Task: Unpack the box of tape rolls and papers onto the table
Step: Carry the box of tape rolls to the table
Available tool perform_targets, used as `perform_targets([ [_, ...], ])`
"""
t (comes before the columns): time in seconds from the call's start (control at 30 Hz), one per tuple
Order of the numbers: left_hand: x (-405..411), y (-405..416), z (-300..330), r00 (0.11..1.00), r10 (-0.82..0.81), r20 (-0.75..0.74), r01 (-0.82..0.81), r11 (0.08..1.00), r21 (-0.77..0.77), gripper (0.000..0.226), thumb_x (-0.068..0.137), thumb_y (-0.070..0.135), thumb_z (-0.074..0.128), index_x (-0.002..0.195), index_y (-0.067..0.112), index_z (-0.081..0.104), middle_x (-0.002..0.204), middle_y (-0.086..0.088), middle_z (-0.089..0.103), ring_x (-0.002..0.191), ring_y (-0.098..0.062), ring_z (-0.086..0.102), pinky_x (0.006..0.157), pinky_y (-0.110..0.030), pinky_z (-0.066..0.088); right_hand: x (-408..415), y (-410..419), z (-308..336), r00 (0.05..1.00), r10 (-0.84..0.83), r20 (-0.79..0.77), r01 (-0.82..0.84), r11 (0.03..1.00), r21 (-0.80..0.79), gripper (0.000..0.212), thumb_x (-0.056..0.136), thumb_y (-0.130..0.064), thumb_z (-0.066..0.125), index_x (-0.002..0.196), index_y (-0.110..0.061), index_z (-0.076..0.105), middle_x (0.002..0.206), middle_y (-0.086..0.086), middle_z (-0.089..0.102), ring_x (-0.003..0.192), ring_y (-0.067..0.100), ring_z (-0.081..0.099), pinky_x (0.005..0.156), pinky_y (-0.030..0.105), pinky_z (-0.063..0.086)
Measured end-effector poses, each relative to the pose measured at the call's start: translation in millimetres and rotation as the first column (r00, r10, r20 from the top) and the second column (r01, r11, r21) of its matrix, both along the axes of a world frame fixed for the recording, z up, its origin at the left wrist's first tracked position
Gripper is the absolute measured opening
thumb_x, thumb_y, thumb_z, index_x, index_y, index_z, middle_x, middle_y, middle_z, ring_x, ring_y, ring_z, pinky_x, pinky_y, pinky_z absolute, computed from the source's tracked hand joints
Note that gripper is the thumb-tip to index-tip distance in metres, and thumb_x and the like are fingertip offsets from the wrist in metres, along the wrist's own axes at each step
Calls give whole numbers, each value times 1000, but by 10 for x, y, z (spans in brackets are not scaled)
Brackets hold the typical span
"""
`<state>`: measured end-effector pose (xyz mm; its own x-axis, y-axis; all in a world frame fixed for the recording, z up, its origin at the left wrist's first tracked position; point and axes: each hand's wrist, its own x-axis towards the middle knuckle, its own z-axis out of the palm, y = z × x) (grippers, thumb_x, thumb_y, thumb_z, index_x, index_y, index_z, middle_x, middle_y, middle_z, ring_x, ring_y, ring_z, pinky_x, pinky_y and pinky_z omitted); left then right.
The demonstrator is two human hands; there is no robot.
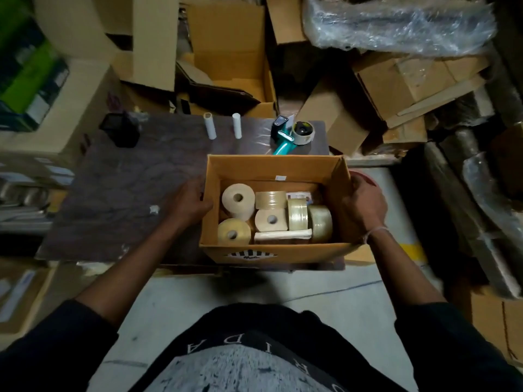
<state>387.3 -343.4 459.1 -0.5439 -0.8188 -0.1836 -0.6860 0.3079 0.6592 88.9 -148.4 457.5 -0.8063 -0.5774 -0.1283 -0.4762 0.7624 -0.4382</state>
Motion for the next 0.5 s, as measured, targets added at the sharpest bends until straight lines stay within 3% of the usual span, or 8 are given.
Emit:
perform_targets([
  [0.1, -32, -45, -49, 1000, 19, -10, -19, 1000, -10, 17, 90, 15, 66, 107, 18, 65, 95, -1, 70, 76, -12, 61, 61, -22, 44, -80, -37, -54, 1000, 28, -12, -27, 999, 23, 37, 86, -44, 55, 119, -29, 60, 114, 9, 71, 104, 38, 65, 88, 48, 54],
  [0.2, -51, -106, -92, 998, 62, 4, -62, 998, 10, 15, 86, 30, 64, 101, 30, 64, 97, -4, 73, 82, -21, 69, 75, -39, 58, -169, -115, -111, 998, 54, -34, -53, 998, 39, 33, 87, -37, 58, 117, -23, 61, 111, 12, 71, 101, 39, 65, 86, 46, 54],
  [0.27, -57, -150, -116, 995, 96, 25, -97, 995, 27, 23, 84, 39, 60, 107, 40, 61, 104, -2, 73, 92, -26, 70, 83, -49, 59, -199, -205, -143, 995, 73, -62, -69, 995, 66, 29, 87, -29, 61, 112, -15, 62, 107, 16, 70, 99, 41, 65, 82, 44, 52],
  [0.4, -111, -225, -104, 993, 111, 48, -112, 994, 20, 40, 86, 35, 60, 124, 44, 55, 113, 2, 72, 100, -23, 70, 86, -50, 59, -308, -321, -155, 991, 127, -34, -118, 974, 191, 35, 89, -16, 63, 121, -4, 55, 114, 25, 65, 105, 45, 63, 86, 50, 51],
  [0.5, -130, -225, -104, 992, 76, 104, -77, 997, 4, 42, 93, 31, 59, 132, 42, 49, 118, 0, 70, 104, -24, 69, 87, -51, 57, -362, -370, -174, 988, 154, -29, -144, 965, 217, 36, 88, -17, 63, 120, -1, 56, 116, 26, 65, 105, 45, 63, 87, 49, 52],
])
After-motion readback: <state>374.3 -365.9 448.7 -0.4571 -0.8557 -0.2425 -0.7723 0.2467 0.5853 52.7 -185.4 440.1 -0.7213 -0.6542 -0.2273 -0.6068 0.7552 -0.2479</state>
